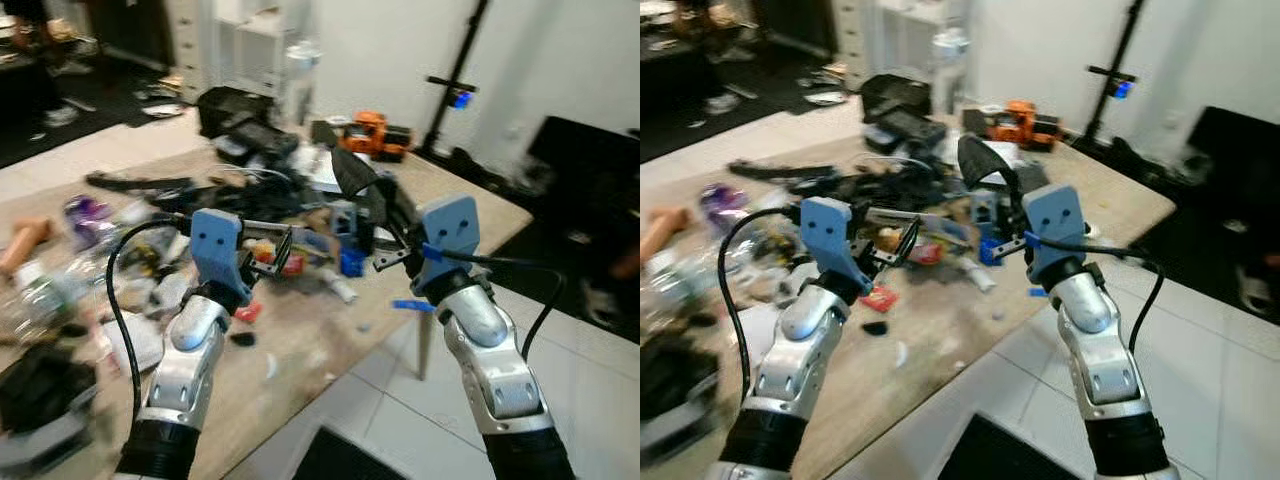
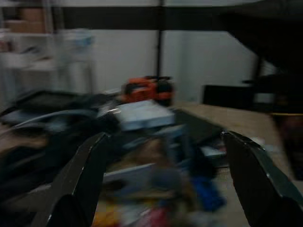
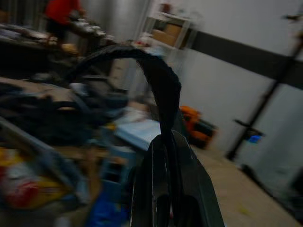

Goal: Picking trash to rubbish bin

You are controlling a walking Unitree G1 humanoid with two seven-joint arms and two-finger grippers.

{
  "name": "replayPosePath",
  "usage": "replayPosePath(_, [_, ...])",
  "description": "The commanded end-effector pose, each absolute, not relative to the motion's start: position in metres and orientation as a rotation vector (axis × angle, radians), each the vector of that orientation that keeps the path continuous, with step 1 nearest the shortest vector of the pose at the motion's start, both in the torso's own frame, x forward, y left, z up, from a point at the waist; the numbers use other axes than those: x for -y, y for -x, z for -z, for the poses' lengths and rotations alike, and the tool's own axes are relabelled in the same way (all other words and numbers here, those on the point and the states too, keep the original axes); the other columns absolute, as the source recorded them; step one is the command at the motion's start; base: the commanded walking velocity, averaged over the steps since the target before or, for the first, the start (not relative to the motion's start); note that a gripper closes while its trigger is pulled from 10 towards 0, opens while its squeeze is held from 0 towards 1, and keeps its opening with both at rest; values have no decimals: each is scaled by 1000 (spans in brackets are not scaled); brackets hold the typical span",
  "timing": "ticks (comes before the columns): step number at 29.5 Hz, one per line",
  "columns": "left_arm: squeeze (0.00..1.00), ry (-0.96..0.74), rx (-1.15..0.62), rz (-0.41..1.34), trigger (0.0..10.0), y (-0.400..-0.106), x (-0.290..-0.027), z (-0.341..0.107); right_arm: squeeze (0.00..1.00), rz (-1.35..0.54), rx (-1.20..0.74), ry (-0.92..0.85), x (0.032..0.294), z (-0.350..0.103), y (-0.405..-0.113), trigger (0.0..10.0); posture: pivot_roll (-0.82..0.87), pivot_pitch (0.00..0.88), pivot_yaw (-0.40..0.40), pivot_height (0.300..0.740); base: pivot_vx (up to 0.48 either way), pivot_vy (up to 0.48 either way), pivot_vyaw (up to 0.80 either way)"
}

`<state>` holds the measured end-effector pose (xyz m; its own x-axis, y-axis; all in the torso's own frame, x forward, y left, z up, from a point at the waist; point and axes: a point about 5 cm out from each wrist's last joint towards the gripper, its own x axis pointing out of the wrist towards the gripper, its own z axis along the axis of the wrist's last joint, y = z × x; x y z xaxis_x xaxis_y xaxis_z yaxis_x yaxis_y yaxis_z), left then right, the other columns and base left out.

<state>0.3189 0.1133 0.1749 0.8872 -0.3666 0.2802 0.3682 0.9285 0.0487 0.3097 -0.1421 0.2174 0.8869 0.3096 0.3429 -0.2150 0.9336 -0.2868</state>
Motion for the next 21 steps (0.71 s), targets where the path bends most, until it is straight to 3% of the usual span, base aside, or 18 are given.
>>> replayPosePath(1, [0, -7, 281, 394, 10000, -318, -111, -174, 0, -287, 399, 245, 139, -217, -309, 10000, -96, 41, -52, 740, 0, 0, -800])
replayPosePath(21, [0, -45, 273, 386, 10000, -319, -110, -175, 0, -306, 391, 242, 133, -214, -311, 10000, -79, 55, -60, 740, 0, 0, -800])
